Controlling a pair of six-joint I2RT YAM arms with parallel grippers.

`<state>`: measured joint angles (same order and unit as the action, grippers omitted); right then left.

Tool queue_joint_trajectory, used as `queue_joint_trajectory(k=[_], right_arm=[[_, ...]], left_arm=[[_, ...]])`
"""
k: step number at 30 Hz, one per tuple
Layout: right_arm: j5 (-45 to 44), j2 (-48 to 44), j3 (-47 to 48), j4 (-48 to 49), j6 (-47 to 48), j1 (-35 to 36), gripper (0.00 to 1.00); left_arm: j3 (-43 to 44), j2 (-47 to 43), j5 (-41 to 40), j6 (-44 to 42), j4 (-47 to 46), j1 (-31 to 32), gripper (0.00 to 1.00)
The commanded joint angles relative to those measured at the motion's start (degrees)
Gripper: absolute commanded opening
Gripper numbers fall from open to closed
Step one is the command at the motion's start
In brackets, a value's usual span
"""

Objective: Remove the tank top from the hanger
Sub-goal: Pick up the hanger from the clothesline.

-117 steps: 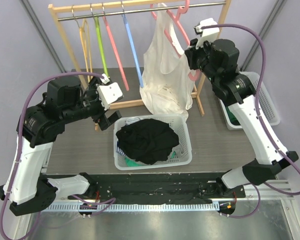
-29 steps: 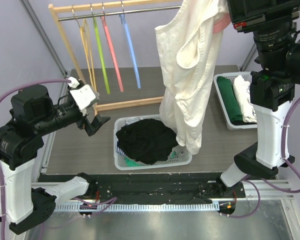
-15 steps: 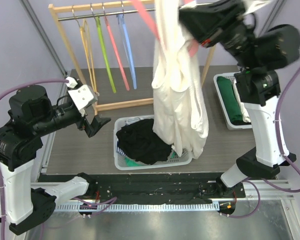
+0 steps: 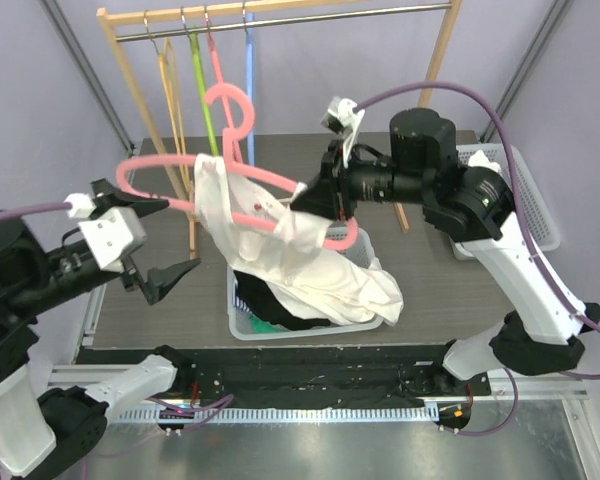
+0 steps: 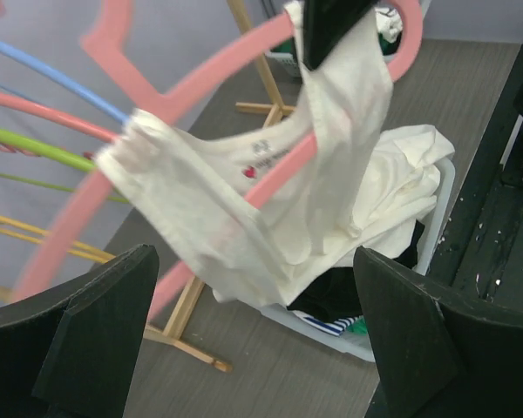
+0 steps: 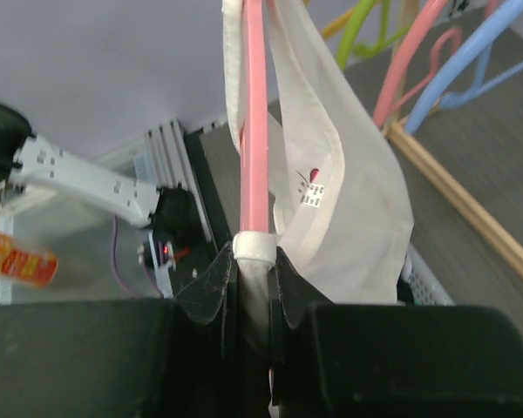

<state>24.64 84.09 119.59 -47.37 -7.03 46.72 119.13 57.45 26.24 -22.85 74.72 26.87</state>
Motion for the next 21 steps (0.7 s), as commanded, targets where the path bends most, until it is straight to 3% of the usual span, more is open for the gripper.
queue_joint_trajectory(k=[1,9,14,21], right_arm=[[-1.62,-7.71,-3.83,-4.12,8.16,2.85,0.01],[-1.09,-9.3,-7.79,-9.22,12.56,8.12,0.01],[-6.79,-8.42,-8.85,-11.07,16.86,14.53,0.01],[-8.38,-9.56,-6.83,-11.86,18.71,15.33,0.01]], left_arm=[[3.65,-1.9,1.98,-0.08,-0.01,-0.33,1.0],[-0.38,-0.15,1.36,-4.13,-0.18,-0.33,1.0],[0.48,3.01,2.41,-5.1,-1.42,-0.33,1.0],[1.54,5.3,9.97,-9.14,8.41,-0.24,1.0]])
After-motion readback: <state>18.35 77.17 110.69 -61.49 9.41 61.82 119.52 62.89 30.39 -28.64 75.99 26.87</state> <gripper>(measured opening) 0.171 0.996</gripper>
